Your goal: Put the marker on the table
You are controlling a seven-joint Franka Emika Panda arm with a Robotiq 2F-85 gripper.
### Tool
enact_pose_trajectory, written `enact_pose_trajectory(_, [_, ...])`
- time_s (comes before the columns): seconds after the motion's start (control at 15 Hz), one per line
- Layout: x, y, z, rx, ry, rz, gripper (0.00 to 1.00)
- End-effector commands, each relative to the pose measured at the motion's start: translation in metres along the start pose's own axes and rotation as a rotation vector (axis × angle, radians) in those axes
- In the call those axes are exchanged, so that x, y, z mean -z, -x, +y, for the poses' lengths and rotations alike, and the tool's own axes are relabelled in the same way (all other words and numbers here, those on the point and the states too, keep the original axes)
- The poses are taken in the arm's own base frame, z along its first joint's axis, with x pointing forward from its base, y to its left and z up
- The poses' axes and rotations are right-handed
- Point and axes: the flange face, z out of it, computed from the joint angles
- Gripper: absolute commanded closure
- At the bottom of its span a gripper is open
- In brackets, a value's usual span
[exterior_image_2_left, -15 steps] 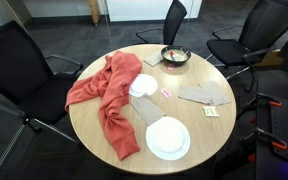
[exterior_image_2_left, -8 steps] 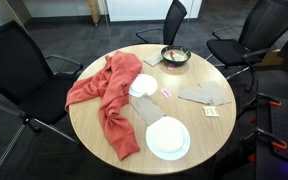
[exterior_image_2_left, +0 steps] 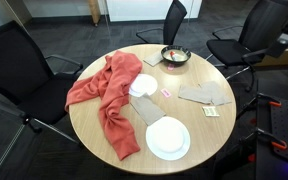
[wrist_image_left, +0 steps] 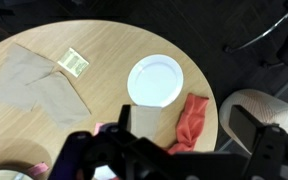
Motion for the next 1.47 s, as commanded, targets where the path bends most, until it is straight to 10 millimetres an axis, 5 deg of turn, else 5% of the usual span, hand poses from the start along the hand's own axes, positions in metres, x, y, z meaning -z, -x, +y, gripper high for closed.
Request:
enact_pose_trajectory(0.0, [0.023, -0.040, 0.012, -0.125, -0.015, 0.118, 0.00])
enact_pose_trajectory(0.33, [0.039, -0.099, 0.053, -0.312, 0.019, 0.285, 0.00])
enact_pose_trajectory(0.73, [0.032, -0.154, 0.114, -0.515, 0.125, 0.396, 0.00])
enact_pose_trajectory(1.4, [0.005, -0.203, 0.195, -0.718, 0.237, 0.489, 0.00])
